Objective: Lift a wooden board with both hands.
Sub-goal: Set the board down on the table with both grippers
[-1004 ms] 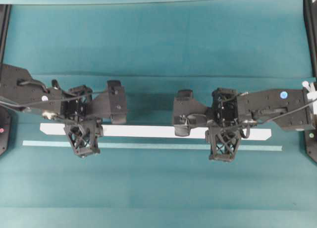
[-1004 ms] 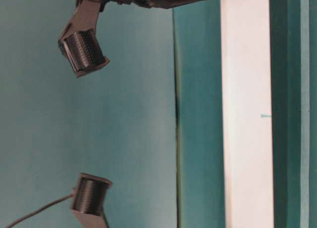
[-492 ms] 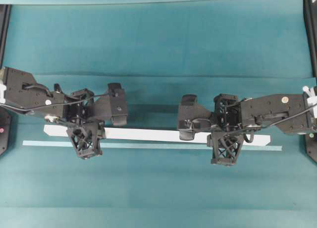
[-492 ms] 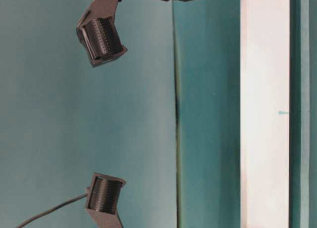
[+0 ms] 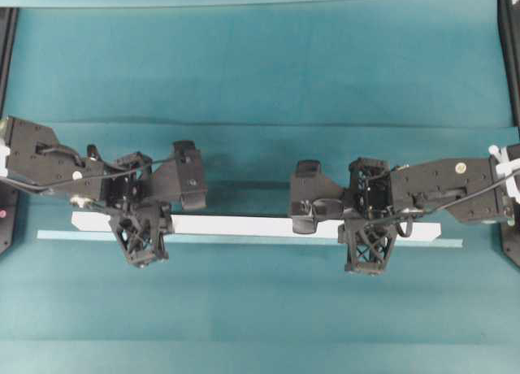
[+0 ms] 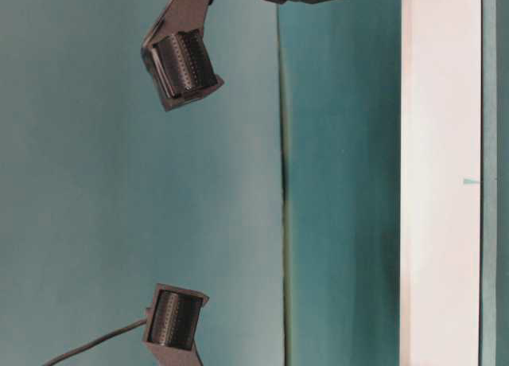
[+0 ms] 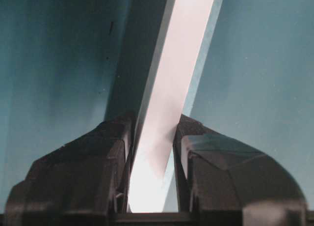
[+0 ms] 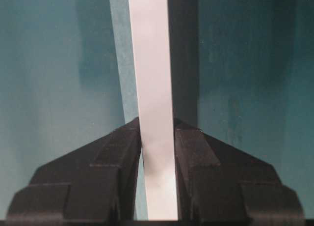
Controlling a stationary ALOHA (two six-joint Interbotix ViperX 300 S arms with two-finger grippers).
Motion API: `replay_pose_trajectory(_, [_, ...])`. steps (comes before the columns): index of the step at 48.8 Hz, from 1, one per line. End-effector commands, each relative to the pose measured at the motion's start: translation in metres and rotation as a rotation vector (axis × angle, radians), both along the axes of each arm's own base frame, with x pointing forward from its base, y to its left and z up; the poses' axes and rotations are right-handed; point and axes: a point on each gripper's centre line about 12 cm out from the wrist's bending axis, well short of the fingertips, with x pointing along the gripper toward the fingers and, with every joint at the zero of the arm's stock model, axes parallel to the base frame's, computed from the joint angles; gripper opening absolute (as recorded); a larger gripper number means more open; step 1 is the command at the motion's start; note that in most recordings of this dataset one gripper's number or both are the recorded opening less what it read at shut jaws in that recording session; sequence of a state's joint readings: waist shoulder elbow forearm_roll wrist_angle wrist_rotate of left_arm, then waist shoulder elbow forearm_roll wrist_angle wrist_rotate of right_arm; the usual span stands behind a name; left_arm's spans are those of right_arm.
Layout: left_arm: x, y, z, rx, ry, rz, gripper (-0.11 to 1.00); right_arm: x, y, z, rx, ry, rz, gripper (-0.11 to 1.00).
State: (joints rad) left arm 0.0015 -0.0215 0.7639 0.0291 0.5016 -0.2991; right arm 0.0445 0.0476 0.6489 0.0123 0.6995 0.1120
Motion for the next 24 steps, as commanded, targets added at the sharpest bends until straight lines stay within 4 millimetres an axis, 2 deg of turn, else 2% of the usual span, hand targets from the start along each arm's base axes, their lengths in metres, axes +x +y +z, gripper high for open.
replay_pose_trajectory(1, [0.0005,0.0030,0.0011,-0.028,-0.009,0.083,0.18,-0.0055,0.0079,-0.0064,0.006,0.028,0.021,0.22])
replay_pose_trajectory(11, [0.0025,0.0006,0.0018,-0.029,-0.019,0.076,0.18,-0.0118,0.0075,-0.0112,0.005,0.048,0.019,0.22])
replay_pose_trajectory(24, [0.0013,0.0015,-0.0005,-0.024,-0.024,0.065,0.18,-0.0106,0.0051,-0.0122,0.007,0.036,0.001,0.22])
